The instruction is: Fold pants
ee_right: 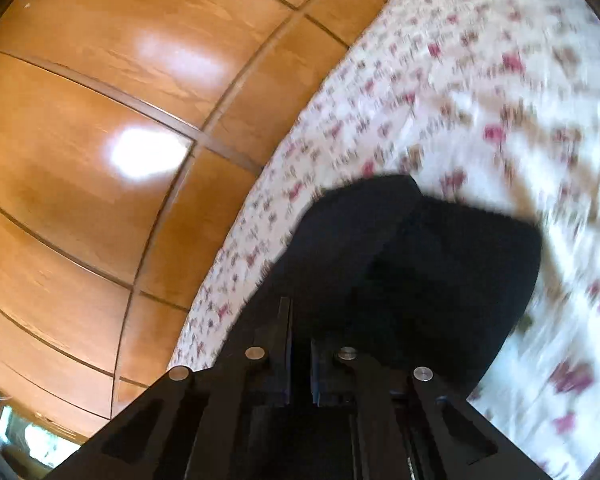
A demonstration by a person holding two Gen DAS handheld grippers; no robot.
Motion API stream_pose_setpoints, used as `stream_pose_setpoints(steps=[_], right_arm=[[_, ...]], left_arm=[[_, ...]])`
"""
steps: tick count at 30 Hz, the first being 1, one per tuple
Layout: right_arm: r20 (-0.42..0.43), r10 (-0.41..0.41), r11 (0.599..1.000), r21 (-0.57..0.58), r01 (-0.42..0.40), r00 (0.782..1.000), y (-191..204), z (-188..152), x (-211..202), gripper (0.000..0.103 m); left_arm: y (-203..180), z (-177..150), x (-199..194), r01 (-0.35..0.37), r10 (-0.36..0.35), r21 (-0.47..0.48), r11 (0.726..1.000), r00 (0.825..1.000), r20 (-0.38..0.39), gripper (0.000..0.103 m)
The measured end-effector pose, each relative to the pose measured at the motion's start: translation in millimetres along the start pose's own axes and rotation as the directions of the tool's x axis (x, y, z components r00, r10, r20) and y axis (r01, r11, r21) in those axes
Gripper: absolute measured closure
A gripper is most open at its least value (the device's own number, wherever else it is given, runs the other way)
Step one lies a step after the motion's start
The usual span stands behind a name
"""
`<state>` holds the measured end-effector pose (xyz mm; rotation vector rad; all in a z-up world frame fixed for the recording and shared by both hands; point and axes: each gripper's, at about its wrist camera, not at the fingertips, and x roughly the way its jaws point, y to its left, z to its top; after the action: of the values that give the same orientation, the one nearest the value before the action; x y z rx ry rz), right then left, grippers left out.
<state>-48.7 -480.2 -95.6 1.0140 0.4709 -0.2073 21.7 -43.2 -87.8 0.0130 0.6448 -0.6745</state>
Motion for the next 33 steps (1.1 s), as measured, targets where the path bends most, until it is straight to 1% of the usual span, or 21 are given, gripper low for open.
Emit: stream_pose_setpoints(steps=[2,4,6,8,9,11,12,16,19,21,23,26,28,29,30,31,32,33], right_arm=[[0.041,-0.008,0.997,-0.078,0.011,0.999,11,4,-13,0.096],[0.043,-0.024,0.995,-0.099,0.028,0.999,9,2,-19,0.096],[0.016,-0.060,0.994,-0.087,0.061,0.998,-2,-3,-18,0.096],[-0.027,-0.095,0.995,-0.042,0.094,0.995,-20,-11,-14,0.096],[-0.046,-0.102,0.995,-0.003,0.102,0.994,-29,-16,-12,0.096],[-0.052,-0.087,0.994,0.058,0.090,0.995,-42,-19,-10,0.096],[-0.046,-0.078,0.994,0.070,0.081,0.996,-46,-19,-12,0.096],[-0.028,-0.106,0.994,-0.011,0.106,0.994,-32,-15,-15,0.096],[-0.012,-0.103,0.995,-0.015,0.103,0.995,-29,-15,-21,0.096],[-0.017,-0.117,0.993,-0.009,0.117,0.993,-33,-17,-22,0.096],[-0.028,-0.139,0.990,-0.012,0.139,0.990,-38,-20,-19,0.096],[-0.021,-0.188,0.981,-0.051,0.186,0.982,-34,-21,-15,0.098],[-0.019,-0.230,0.969,-0.100,0.227,0.973,-24,-20,-15,0.096],[-0.015,-0.241,0.965,-0.115,0.237,0.971,-21,-20,-16,0.091],[-0.003,-0.259,0.958,-0.125,0.256,0.966,-18,-20,-20,0.087],[0.011,-0.277,0.952,-0.131,0.276,0.961,-16,-20,-25,0.084],[0.026,-0.300,0.944,-0.137,0.300,0.954,-13,-20,-29,0.081],[0.043,-0.320,0.935,-0.145,0.323,0.946,-10,-21,-34,0.079]], left_arm=[[-2,5,-6,0.025,-0.025,0.008,1.000,1.000,0.016,0.084],[-1,7,-7,0.055,-0.055,0.003,0.998,0.998,0.006,0.084],[2,2,-2,0.075,-0.075,0.007,0.997,0.996,-0.039,0.084],[4,-8,5,0.083,-0.081,0.019,0.996,0.993,-0.088,0.085],[4,-12,6,0.085,-0.083,0.019,0.996,0.992,-0.099,0.085],[3,-18,2,0.089,-0.088,0.011,0.996,0.992,-0.090,0.085],[3,-19,0,0.091,-0.090,0.009,0.996,0.993,-0.083,0.085],[4,-18,0,0.093,-0.092,-0.001,0.996,0.993,-0.074,0.085],[7,-18,2,0.103,-0.103,-0.008,0.995,0.992,-0.079,0.086],[11,-19,1,0.117,-0.120,-0.035,0.992,0.990,-0.076,0.088],[11,-21,-1,0.119,-0.123,-0.054,0.991,0.990,-0.071,0.088],[6,-25,-3,0.099,-0.102,-0.060,0.993,0.993,-0.062,0.088],[6,-26,-4,0.101,-0.105,-0.069,0.992,0.993,-0.061,0.086],[6,-26,-6,0.113,-0.118,-0.080,0.990,0.991,-0.060,0.083],[7,-25,-8,0.129,-0.135,-0.089,0.988,0.989,-0.059,0.080],[9,-25,-10,0.151,-0.158,-0.099,0.983,0.986,-0.061,0.076],[12,-24,-14,0.178,-0.186,-0.113,0.977,0.980,-0.064,0.075],[13,-25,-17,0.196,-0.204,-0.117,0.974,0.977,-0.064,0.075]])
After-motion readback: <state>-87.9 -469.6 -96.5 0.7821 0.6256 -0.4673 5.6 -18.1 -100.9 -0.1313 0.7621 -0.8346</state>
